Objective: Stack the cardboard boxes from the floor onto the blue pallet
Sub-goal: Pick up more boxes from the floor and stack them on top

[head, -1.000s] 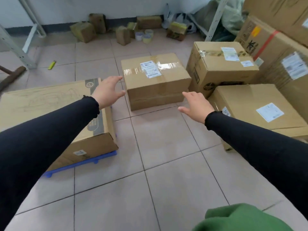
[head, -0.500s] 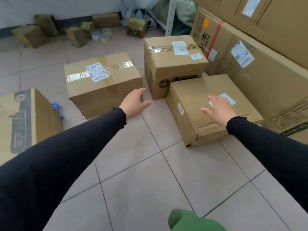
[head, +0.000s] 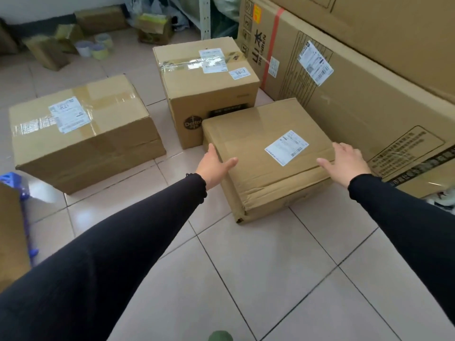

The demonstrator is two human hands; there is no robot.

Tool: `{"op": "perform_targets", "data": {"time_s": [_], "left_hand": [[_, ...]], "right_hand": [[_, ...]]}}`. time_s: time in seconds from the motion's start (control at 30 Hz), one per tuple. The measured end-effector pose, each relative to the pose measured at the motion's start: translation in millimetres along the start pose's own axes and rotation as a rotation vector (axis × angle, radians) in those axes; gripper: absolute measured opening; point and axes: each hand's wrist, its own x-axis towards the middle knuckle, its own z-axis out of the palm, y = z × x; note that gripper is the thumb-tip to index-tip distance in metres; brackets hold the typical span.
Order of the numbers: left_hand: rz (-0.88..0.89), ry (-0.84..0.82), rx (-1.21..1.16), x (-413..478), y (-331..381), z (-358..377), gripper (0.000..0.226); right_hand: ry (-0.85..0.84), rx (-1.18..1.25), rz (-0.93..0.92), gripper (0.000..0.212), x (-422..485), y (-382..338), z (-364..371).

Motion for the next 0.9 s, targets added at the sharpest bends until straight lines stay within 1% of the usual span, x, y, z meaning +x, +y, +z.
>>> {"op": "perform_targets", "data": {"time_s": [0.1, 0.2, 0.3, 0.4, 0.5, 0.63, 0.77, 0.83, 0.9], "left_hand": [[-0.046, 0.021, -0.092, 11, 1, 14, 0.110], [-0.059, 0.056, -0.160, 19, 0, 24, 0.113], [-0.052, 0.052, -0.264, 23, -5, 31, 0.119], [-0.057, 0.050, -0.334, 24, -8, 34, 0.119], [-0.073, 0.055, -0.413, 22, -12, 30, 0.117], [-0.081, 0.070, -0.448, 0, -32, 9, 0.115], [-0.039, 0.096, -0.459, -40, -54, -25, 0.111], [0.005, 0.120, -0.453, -61, -61, -49, 0.109], [0.046, 0.149, -0.447, -83, -63, -78, 0.107]], "right_hand": [[-0.009, 0.033, 0.024, 0.081, 9, 11, 6], [-0.032, 0.101, 0.069, 0.085, 19, 19, 13], [-0.053, 0.151, 0.110, 0.091, 25, 21, 22], [-0.033, 0.150, 0.145, 0.098, 24, 15, 28], [-0.012, 0.206, 0.206, 0.102, 19, 5, 30], [-0.015, 0.328, 0.211, 0.100, 4, -12, 36], [-0.049, 0.499, 0.179, 0.085, -31, -37, 48], [-0.043, 0.525, 0.144, 0.079, -53, -55, 47], [-0.008, 0.517, 0.110, 0.079, -75, -78, 39]]}}
